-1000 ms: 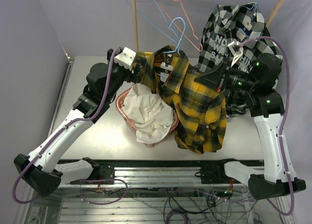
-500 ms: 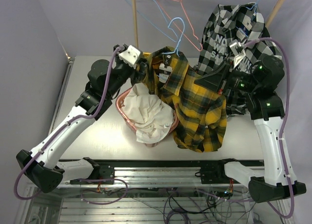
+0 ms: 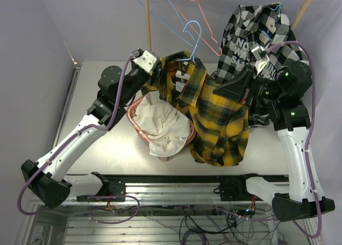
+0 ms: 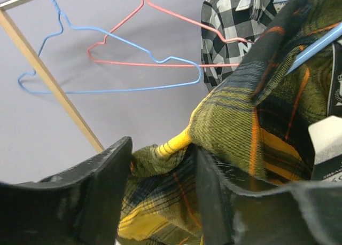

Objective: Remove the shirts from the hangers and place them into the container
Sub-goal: Pick up the hanger from the clothesline.

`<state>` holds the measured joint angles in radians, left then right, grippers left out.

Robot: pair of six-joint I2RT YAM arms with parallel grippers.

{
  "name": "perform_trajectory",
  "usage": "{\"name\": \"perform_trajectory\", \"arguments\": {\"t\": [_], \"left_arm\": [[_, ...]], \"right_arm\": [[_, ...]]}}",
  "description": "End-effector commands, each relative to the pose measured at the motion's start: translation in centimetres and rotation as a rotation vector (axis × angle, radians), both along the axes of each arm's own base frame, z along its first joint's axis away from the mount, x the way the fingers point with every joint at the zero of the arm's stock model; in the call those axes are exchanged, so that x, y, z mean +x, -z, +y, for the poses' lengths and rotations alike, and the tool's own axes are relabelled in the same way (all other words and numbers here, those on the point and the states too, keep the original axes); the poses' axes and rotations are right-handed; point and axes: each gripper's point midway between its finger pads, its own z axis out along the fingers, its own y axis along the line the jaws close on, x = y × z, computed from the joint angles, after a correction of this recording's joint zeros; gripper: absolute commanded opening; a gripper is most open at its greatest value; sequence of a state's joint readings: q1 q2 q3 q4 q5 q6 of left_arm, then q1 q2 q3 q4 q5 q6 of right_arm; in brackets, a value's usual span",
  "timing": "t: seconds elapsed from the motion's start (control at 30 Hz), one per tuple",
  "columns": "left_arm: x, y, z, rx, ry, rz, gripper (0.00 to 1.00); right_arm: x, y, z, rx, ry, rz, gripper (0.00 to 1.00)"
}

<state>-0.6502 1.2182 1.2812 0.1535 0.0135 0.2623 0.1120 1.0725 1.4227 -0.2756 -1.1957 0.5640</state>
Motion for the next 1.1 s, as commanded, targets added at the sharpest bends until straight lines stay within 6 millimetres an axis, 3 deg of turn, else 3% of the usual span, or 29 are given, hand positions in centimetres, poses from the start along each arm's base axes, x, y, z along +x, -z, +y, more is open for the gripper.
{"name": "perform_trajectory", "arguments": {"t": [0.0, 0.07, 0.1, 0.2, 0.27, 0.3, 0.4, 0.47, 0.53, 0.6, 0.67, 0.73, 0.83, 1.07], "left_arm": [[-0.5, -1.5, -2.4, -0.016, 0.100, -0.055, 0.46], [-0.1, -1.4, -2.3, -0.008, 0.080, -0.039, 0.12], [0.2, -1.4, -1.9, -0.009, 0.054, -0.034, 0.08], [0.7, -1.5, -0.7, -0.017, -0.018, -0.031, 0.07], [1.0, -1.6, 0.2, -0.020, -0.068, -0.027, 0.07], [1.1, -1.7, 0.6, -0.019, -0.091, -0.024, 0.07], [1.9, -1.8, 1.8, 0.010, -0.172, 0.022, 0.07], [2.6, -1.8, 2.3, 0.034, -0.217, 0.062, 0.07], [2.8, -1.8, 2.8, 0.048, -0.248, 0.091, 0.07], [2.8, -2.5, 3.4, 0.028, -0.281, 0.103, 0.07], [2.8, -3.1, 3.8, 0.016, -0.299, 0.112, 0.07], [2.7, -3.6, 4.0, 0.013, -0.304, 0.127, 0.07], [2.2, -4.5, 3.5, 0.009, -0.274, 0.140, 0.07], [0.9, -5.5, 1.8, 0.050, -0.217, 0.169, 0.07]], "right_arm": [[-2.1, -1.4, 0.3, 0.011, -0.102, -0.079, 0.00], [-1.7, -1.3, 0.3, 0.007, -0.092, -0.074, 0.00], [-1.5, -1.3, 0.3, 0.002, -0.083, -0.077, 0.00], [0.0, -0.6, 0.0, -0.043, -0.008, -0.068, 0.00], [2.4, -0.4, -0.9, -0.097, 0.146, -0.066, 0.00], [3.2, 0.3, -1.3, -0.127, 0.192, -0.043, 0.04], [6.6, -0.2, -4.2, -0.204, 0.467, -0.059, 0.24], [7.8, -1.5, -6.1, -0.215, 0.619, -0.105, 0.37], [8.1, -3.6, -8.2, -0.193, 0.769, -0.175, 0.42], [7.1, -5.9, -9.4, -0.143, 0.851, -0.260, 0.46], [6.4, -7.3, -9.3, -0.101, 0.843, -0.314, 0.50], [6.2, -6.8, -8.0, -0.097, 0.763, -0.304, 0.54], [6.4, -4.3, -5.9, -0.109, 0.622, -0.235, 0.58], [6.9, 0.4, -4.1, -0.159, 0.480, -0.180, 0.63]]}}
